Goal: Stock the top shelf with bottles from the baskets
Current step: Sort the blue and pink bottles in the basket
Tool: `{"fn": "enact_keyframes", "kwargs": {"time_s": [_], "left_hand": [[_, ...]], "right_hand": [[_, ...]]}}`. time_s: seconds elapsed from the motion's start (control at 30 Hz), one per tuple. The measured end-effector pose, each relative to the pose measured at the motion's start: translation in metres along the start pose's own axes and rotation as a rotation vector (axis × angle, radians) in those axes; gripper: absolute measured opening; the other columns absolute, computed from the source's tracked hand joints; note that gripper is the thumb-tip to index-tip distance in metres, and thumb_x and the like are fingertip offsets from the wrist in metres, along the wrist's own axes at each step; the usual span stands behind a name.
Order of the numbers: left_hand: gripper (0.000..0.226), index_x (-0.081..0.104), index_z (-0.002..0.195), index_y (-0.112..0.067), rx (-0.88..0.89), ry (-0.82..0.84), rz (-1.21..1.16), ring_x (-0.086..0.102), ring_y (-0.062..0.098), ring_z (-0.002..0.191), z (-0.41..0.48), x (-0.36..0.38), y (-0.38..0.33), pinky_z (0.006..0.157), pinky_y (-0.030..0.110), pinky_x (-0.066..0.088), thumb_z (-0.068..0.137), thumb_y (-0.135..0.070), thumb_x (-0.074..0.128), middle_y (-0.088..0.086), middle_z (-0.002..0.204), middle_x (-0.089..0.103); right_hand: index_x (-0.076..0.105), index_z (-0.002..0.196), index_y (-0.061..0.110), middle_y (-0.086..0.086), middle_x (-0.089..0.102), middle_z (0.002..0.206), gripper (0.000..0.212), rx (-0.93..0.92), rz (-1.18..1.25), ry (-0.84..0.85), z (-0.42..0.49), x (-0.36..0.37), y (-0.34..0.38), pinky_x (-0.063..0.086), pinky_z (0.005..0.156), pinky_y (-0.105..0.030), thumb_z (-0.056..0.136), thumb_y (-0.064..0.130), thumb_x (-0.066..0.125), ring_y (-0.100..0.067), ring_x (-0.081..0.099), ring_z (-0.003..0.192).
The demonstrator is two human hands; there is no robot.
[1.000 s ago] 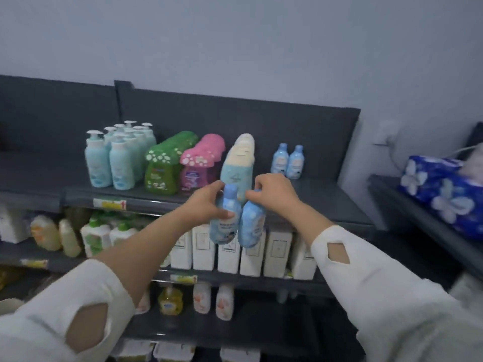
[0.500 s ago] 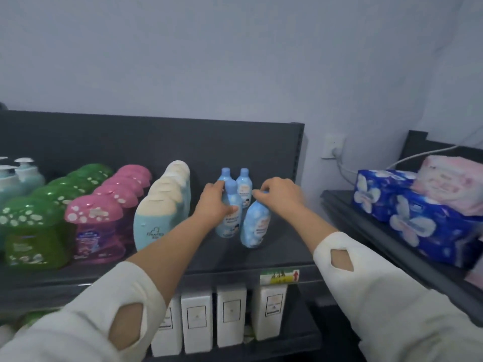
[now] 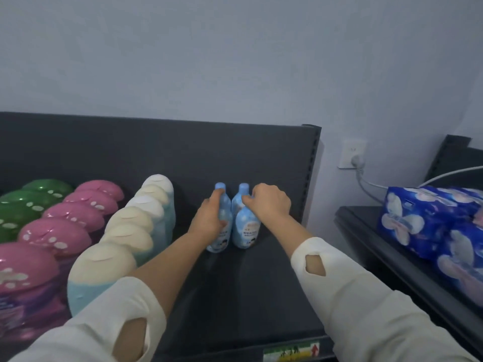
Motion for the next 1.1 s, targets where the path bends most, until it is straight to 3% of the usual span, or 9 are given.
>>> {"fn": "enact_keyframes", "kwargs": {"time_s": [0.1, 0.2, 0.3, 0.4, 0.67, 0.87, 0.93, 1.1], "left_hand": [[0.059, 0.026, 0.137, -0.024, -0.053, 0.017, 0.075, 0.051, 0.032, 0.11, 0.007, -0.001, 0.001, 0.091, 0.041, 0.046, 0.087, -0.012, 0.053, 0.015, 0.123, 0.044], [0.052, 0.036, 0.13, -0.023, -0.101, -0.007, 0.137, 0.051, 0.031, 0.108, 0.011, -0.008, -0.001, 0.091, 0.045, 0.047, 0.084, -0.021, 0.061, 0.011, 0.118, 0.044], [0.045, 0.043, 0.125, -0.019, -0.061, -0.046, 0.171, 0.052, 0.028, 0.107, 0.01, -0.008, -0.004, 0.087, 0.039, 0.047, 0.084, -0.019, 0.063, 0.01, 0.118, 0.047], [0.041, 0.045, 0.122, -0.017, -0.039, -0.084, 0.148, 0.052, 0.027, 0.106, 0.011, -0.005, -0.007, 0.082, 0.037, 0.044, 0.085, -0.014, 0.062, 0.009, 0.117, 0.048], [0.041, 0.043, 0.124, -0.014, -0.021, -0.095, 0.146, 0.051, 0.026, 0.099, 0.018, 0.004, -0.012, 0.076, 0.032, 0.043, 0.087, -0.011, 0.059, 0.01, 0.115, 0.044], [0.061, 0.03, 0.139, -0.023, -0.07, -0.064, 0.185, 0.05, 0.032, 0.11, 0.021, 0.004, -0.013, 0.088, 0.042, 0.049, 0.086, -0.019, 0.061, 0.012, 0.125, 0.041], [0.063, 0.029, 0.14, -0.025, -0.064, -0.089, 0.236, 0.046, 0.032, 0.116, 0.017, -0.001, -0.018, 0.091, 0.046, 0.047, 0.086, -0.024, 0.062, 0.01, 0.129, 0.04], [0.039, 0.043, 0.127, -0.023, 0.022, -0.227, 0.472, 0.046, 0.027, 0.115, -0.003, -0.029, -0.039, 0.084, 0.042, 0.047, 0.09, -0.032, 0.054, 0.004, 0.124, 0.047]], "right_hand": [[0.057, 0.098, 0.016, -0.001, 0.051, 0.085, 0.033, -0.07, 0.039, 0.093, 0.01, 0.004, 0.006, 0.04, 0.063, -0.029, 0.089, 0.046, 0.049, -0.023, 0.051, 0.076], [0.055, 0.099, 0.017, -0.001, 0.055, 0.094, 0.024, -0.142, 0.078, 0.256, 0.017, 0.005, 0.003, 0.046, 0.065, -0.031, 0.083, 0.035, 0.055, -0.021, 0.057, 0.081], [0.053, 0.115, 0.015, -0.005, 0.052, 0.111, 0.038, -0.186, 0.136, 0.309, 0.019, 0.009, -0.005, 0.048, 0.076, -0.035, 0.084, 0.035, 0.059, -0.024, 0.057, 0.097], [0.052, 0.123, 0.016, -0.007, 0.054, 0.119, 0.044, -0.154, 0.226, 0.284, 0.018, 0.013, -0.008, 0.048, 0.08, -0.034, 0.086, 0.037, 0.061, -0.026, 0.057, 0.103], [0.056, 0.11, 0.013, -0.009, 0.058, 0.112, 0.032, -0.137, 0.202, 0.256, 0.021, 0.01, -0.009, 0.049, 0.073, -0.033, 0.085, 0.031, 0.062, -0.026, 0.058, 0.091], [0.038, 0.137, 0.023, -0.005, 0.055, 0.122, 0.058, -0.19, 0.137, 0.258, 0.018, 0.014, -0.012, 0.046, 0.075, -0.033, 0.087, 0.042, 0.06, -0.025, 0.057, 0.106], [0.038, 0.136, 0.024, -0.004, 0.053, 0.125, 0.056, -0.213, 0.089, 0.199, 0.017, 0.011, -0.014, 0.042, 0.073, -0.034, 0.088, 0.046, 0.056, -0.026, 0.055, 0.11], [0.042, 0.134, 0.024, -0.004, 0.045, 0.13, 0.046, -0.33, 0.028, -0.016, 0.009, -0.009, -0.016, 0.039, 0.075, -0.034, 0.093, 0.043, 0.051, -0.029, 0.046, 0.117]]}}
Point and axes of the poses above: each hand's wrist, its own z-axis towards the middle knuckle, its own x-axis out of the palm, y = z × x, the point moved 2 cm from there along z, towards the middle knuckle
